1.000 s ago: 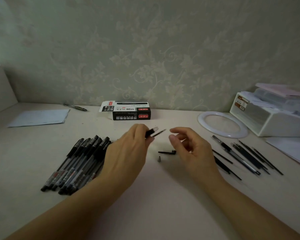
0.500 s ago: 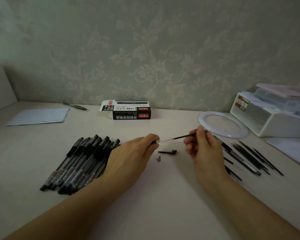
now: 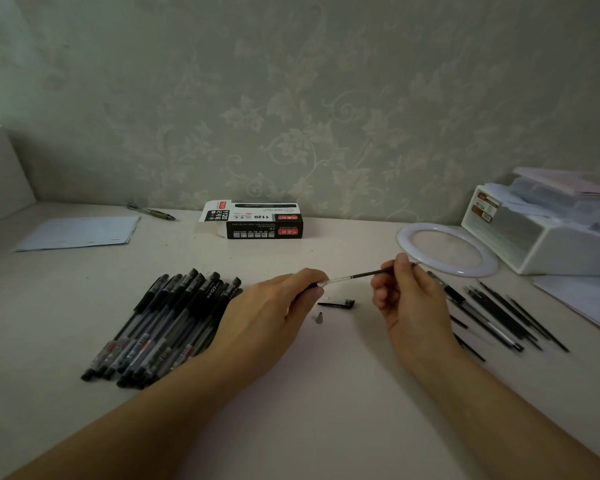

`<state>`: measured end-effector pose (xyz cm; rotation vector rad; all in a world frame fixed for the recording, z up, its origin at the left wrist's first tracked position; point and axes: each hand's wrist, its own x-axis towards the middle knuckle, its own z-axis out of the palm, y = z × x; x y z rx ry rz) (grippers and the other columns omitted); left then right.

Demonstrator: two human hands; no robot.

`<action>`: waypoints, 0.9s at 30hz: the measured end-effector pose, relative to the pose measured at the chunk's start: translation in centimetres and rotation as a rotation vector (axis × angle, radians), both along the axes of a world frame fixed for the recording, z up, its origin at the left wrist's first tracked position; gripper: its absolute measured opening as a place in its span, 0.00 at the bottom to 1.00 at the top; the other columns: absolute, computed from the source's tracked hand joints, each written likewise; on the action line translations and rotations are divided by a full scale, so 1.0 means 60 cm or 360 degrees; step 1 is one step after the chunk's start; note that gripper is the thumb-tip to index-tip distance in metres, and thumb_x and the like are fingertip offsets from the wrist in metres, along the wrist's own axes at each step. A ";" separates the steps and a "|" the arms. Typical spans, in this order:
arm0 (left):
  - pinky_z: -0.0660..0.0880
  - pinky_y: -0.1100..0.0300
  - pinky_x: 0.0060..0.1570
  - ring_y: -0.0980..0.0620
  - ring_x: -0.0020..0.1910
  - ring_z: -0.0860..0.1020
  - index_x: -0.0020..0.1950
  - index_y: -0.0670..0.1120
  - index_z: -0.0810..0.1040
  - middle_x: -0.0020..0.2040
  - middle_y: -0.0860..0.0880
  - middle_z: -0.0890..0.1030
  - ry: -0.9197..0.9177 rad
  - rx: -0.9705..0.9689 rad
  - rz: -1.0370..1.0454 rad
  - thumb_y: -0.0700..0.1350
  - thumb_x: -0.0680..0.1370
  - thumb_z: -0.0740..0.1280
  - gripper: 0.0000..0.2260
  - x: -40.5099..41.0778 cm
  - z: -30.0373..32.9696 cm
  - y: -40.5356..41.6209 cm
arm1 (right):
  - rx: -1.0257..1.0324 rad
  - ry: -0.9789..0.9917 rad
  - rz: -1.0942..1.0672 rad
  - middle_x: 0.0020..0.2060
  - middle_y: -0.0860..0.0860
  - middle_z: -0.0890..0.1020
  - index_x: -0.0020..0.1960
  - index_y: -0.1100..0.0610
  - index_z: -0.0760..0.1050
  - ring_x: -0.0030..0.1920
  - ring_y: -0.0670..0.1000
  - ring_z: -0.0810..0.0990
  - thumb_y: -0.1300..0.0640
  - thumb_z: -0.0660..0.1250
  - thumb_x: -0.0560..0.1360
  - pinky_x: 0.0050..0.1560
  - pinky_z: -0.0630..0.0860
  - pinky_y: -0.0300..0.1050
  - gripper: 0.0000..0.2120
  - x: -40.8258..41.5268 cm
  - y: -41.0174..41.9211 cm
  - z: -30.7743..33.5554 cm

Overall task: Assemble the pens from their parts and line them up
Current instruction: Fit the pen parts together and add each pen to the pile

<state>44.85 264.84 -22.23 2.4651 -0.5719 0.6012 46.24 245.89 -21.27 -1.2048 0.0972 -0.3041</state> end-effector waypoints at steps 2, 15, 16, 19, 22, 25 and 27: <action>0.74 0.58 0.33 0.60 0.38 0.71 0.59 0.61 0.70 0.45 0.62 0.78 -0.0005 0.0005 -0.0012 0.57 0.82 0.53 0.10 0.000 -0.001 0.000 | -0.0102 -0.0013 -0.0011 0.28 0.50 0.80 0.43 0.58 0.76 0.28 0.45 0.74 0.51 0.58 0.83 0.30 0.74 0.34 0.15 0.000 0.000 -0.002; 0.75 0.57 0.34 0.60 0.39 0.73 0.64 0.63 0.68 0.46 0.61 0.80 0.0016 0.0063 0.0046 0.57 0.82 0.52 0.12 0.001 -0.006 0.001 | -0.0284 -0.0160 -0.0045 0.31 0.50 0.79 0.44 0.58 0.76 0.30 0.45 0.74 0.49 0.57 0.83 0.34 0.74 0.37 0.16 -0.005 0.000 -0.005; 0.75 0.57 0.34 0.60 0.38 0.73 0.64 0.63 0.68 0.46 0.61 0.79 0.0016 0.0059 0.0048 0.57 0.82 0.52 0.12 0.001 -0.006 0.001 | -0.0281 -0.0161 -0.0044 0.31 0.50 0.79 0.44 0.58 0.76 0.30 0.45 0.74 0.49 0.57 0.83 0.34 0.74 0.37 0.16 -0.005 0.000 -0.005; 0.75 0.56 0.34 0.60 0.39 0.74 0.63 0.63 0.68 0.46 0.61 0.80 0.0022 0.0058 0.0045 0.57 0.82 0.52 0.12 0.002 -0.006 0.002 | -0.0250 -0.0158 -0.0037 0.31 0.50 0.79 0.44 0.57 0.76 0.31 0.45 0.74 0.49 0.57 0.83 0.35 0.74 0.37 0.16 -0.006 -0.001 -0.004; 0.75 0.55 0.33 0.59 0.38 0.73 0.62 0.63 0.68 0.45 0.61 0.79 0.0006 0.0074 0.0025 0.57 0.82 0.52 0.11 0.001 -0.005 0.001 | -0.0192 -0.0139 -0.0020 0.31 0.50 0.80 0.44 0.57 0.76 0.30 0.45 0.74 0.50 0.57 0.83 0.35 0.74 0.36 0.16 -0.006 -0.002 -0.002; 0.75 0.56 0.32 0.59 0.37 0.72 0.62 0.63 0.68 0.44 0.62 0.79 -0.0004 0.0076 -0.0006 0.57 0.82 0.52 0.11 0.000 -0.004 0.000 | -0.0156 -0.0120 -0.0004 0.30 0.50 0.79 0.44 0.58 0.76 0.30 0.45 0.74 0.50 0.58 0.83 0.34 0.74 0.36 0.16 -0.005 0.000 -0.001; 0.75 0.56 0.33 0.60 0.38 0.72 0.62 0.63 0.68 0.45 0.63 0.79 -0.0002 0.0072 -0.0024 0.57 0.82 0.52 0.11 0.000 -0.003 0.000 | -0.0154 -0.0106 0.0019 0.30 0.51 0.79 0.44 0.58 0.76 0.30 0.45 0.73 0.51 0.58 0.83 0.34 0.74 0.37 0.16 -0.005 0.001 -0.002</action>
